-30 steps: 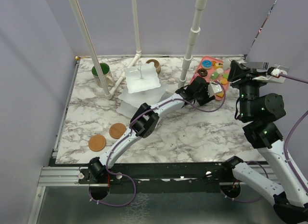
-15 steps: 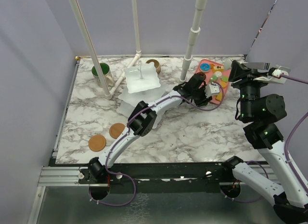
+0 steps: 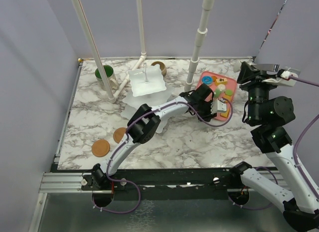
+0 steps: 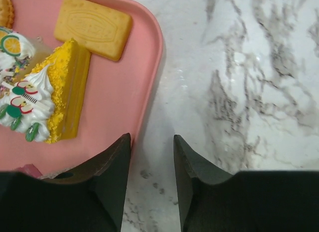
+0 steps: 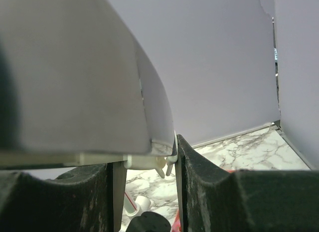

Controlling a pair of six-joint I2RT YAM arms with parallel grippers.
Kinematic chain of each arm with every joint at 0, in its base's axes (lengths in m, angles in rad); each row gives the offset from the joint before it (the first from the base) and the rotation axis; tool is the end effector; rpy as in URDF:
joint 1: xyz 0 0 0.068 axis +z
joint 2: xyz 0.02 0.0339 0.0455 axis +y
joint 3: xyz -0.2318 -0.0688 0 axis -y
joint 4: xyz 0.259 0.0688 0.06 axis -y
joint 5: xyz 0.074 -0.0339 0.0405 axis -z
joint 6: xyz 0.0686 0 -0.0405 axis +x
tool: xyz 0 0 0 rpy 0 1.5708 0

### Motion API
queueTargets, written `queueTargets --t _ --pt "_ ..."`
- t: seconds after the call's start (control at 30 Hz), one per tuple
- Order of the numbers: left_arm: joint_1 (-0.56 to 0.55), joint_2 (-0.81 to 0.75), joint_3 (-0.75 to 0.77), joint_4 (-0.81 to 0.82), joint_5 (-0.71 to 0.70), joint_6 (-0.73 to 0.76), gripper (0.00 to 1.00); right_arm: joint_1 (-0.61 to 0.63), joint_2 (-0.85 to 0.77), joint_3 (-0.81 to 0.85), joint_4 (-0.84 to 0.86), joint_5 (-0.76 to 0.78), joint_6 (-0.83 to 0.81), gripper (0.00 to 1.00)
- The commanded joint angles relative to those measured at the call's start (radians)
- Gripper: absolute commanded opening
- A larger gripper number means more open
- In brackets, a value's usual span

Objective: Serve the afternoon tea
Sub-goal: Move the tray at the center of the board.

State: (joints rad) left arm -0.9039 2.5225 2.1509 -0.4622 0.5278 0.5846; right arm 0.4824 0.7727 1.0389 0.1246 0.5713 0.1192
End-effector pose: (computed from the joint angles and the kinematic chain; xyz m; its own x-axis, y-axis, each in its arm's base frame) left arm 0.3201 -0.4625 0.1112 0.1082 0.6333 -0.7663 0.9935 -0.0973 0.0599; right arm 0.2031 0.0645 0.4515 0.3413 0.2917 -0.8936 0.0122 0.9492 0.3145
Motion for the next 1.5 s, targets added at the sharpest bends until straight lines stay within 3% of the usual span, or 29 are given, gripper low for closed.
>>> queueTargets --t 0.0,0.27,0.83,0.97,1.13,1.33,1.47 --pt "-0.038 0.01 -0.088 -0.284 0.082 0.09 0.4 -0.004 0.017 -0.001 0.049 0.044 -0.039 0.27" --pt "-0.079 -0.023 -0.145 -0.513 0.056 0.294 0.39 -0.004 0.051 -0.003 0.073 0.049 -0.045 0.27" --pt "-0.185 -0.196 -0.261 -0.575 0.004 0.315 0.38 -0.004 0.024 -0.08 0.081 0.092 -0.041 0.27" --pt "-0.183 -0.215 -0.192 -0.585 0.014 0.218 0.51 -0.004 0.024 -0.103 0.094 0.102 -0.042 0.27" --pt "-0.135 -0.249 -0.071 -0.652 0.051 0.096 0.8 -0.004 0.03 -0.112 0.116 0.114 -0.055 0.27" --pt "-0.057 -0.428 -0.173 -0.633 0.064 0.01 0.84 -0.005 0.041 -0.119 0.135 0.118 -0.071 0.27" --pt "0.011 -0.562 -0.348 -0.508 0.044 -0.152 0.77 -0.005 0.042 -0.117 0.136 0.116 -0.07 0.27"
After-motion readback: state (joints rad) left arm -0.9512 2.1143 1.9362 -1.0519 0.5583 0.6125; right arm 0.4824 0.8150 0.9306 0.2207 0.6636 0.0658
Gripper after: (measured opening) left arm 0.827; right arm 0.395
